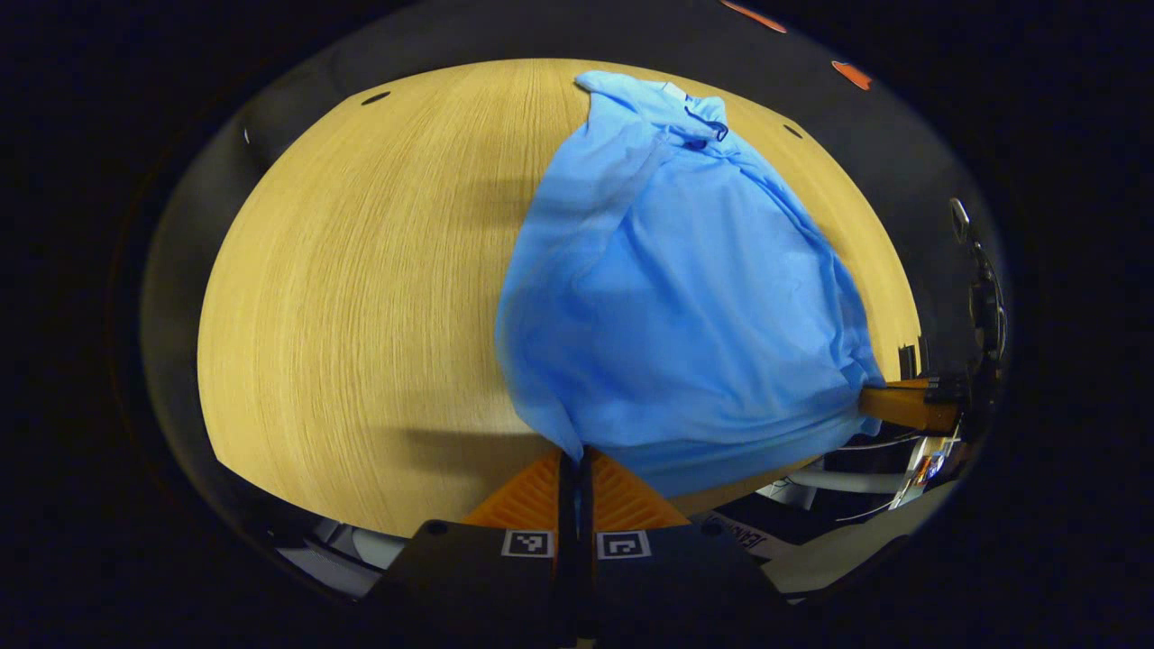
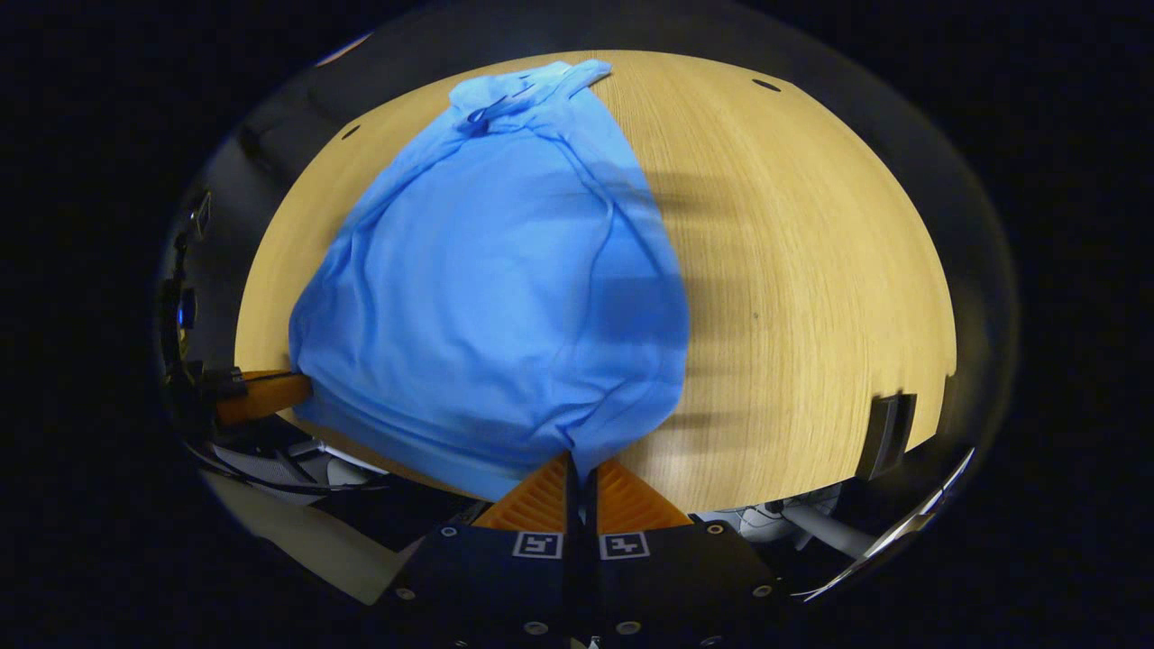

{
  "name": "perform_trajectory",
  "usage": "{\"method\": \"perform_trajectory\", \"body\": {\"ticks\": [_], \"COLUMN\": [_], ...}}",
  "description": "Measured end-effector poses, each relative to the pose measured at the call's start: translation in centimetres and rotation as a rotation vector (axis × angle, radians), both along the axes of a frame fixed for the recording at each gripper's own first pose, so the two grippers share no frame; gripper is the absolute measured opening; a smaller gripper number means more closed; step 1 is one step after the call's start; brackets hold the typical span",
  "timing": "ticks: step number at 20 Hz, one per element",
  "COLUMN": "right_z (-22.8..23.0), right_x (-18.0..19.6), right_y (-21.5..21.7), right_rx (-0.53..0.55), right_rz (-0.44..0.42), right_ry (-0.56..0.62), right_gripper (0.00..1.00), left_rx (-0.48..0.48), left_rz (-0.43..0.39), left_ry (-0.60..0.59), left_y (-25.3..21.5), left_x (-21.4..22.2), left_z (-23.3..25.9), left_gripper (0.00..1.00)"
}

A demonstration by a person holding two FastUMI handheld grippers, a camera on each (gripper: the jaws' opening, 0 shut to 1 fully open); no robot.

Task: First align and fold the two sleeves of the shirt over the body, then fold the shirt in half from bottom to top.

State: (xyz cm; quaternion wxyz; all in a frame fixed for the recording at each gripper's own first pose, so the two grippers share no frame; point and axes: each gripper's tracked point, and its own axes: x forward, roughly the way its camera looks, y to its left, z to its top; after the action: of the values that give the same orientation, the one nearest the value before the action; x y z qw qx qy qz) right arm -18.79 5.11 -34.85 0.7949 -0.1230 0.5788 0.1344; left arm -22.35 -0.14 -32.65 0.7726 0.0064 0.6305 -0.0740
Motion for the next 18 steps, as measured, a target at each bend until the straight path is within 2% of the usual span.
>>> {"method": "perform_trajectory", "body": {"ticks": [5, 11, 18], "right_z": [4.0, 7.7, 10.6], "right_x": [5.5, 12.2, 19.3], "right_y": [1.6, 3.5, 6.2], "right_rx": [0.023, 0.048, 0.061], "right_rz": [0.040, 0.050, 0.065], "right_ry": [-0.115, -0.229, -0.309], "right_gripper": [0.01, 0.01, 0.01], "left_rx": [-0.009, -0.034, -0.031], "left_rz": [-0.044, -0.043, -0.049], "left_ry": [-0.112, -0.201, -0.280], "left_y": [-0.7, -1.4, -1.7], "left_x": [6.0, 13.0, 21.7], "left_z": [3.2, 5.6, 7.2], "left_gripper": [0.04, 0.04, 0.04]}}
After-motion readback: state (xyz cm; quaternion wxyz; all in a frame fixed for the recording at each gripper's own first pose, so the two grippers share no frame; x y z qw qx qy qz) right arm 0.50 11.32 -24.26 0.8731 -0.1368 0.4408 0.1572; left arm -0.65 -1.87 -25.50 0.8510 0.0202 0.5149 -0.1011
